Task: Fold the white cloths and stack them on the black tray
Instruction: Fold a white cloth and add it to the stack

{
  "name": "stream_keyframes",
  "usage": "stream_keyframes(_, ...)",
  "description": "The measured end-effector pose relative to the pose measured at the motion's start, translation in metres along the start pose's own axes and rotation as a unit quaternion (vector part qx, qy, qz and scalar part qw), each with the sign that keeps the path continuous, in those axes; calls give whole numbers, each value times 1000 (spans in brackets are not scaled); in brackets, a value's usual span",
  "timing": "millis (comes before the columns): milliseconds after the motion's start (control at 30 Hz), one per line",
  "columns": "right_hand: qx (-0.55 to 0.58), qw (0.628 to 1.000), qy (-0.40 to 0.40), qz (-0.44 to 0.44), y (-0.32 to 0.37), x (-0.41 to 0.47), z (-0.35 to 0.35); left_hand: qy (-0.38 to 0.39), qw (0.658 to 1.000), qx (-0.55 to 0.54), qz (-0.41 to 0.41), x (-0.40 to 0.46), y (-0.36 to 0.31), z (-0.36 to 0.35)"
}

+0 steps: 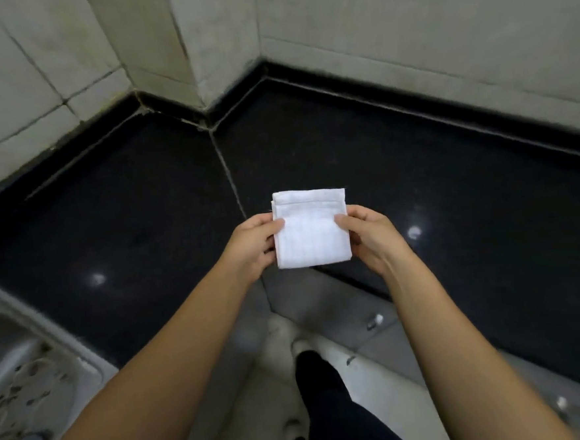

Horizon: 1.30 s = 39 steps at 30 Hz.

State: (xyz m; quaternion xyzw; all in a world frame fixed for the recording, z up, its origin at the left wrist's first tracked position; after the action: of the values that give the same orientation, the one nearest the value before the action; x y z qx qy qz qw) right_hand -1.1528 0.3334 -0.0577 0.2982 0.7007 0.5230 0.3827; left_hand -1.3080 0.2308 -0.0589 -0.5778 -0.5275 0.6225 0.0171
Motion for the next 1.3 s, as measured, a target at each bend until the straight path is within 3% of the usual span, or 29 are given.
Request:
stream_keyframes(167,26,989,-144,9,-11,-103,87,89,991,88,42,-26,62,-80)
stream_keyframes(433,43,940,-335,55,-11,-270,235,228,941,248,39,-98,159,-247)
stream_keyframes(800,44,842,-531,83,-7,-544,498,383,853,342,93,-243,400,-523)
stream_keyframes(1033,44,815,-569,100,12,-602,628,420,823,377,68,-288,453,-660)
stream_keyframes(1300,15,806,-570,158,88,-570,789,454,813,364,-6,-281,436,-834)
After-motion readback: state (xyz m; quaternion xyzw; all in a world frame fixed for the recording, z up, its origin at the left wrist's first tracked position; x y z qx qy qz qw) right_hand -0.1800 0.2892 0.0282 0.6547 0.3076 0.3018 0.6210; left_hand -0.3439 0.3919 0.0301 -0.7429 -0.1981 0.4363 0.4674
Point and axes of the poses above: each hand's wrist, its own x-axis towards the middle knuckle, its own z-axis out of the back of the hand, y = z × x, the point moved 3 cm from there along x, towards the middle knuckle, and after that the axes turned 13 degrees about z, right-handed, at the moved point
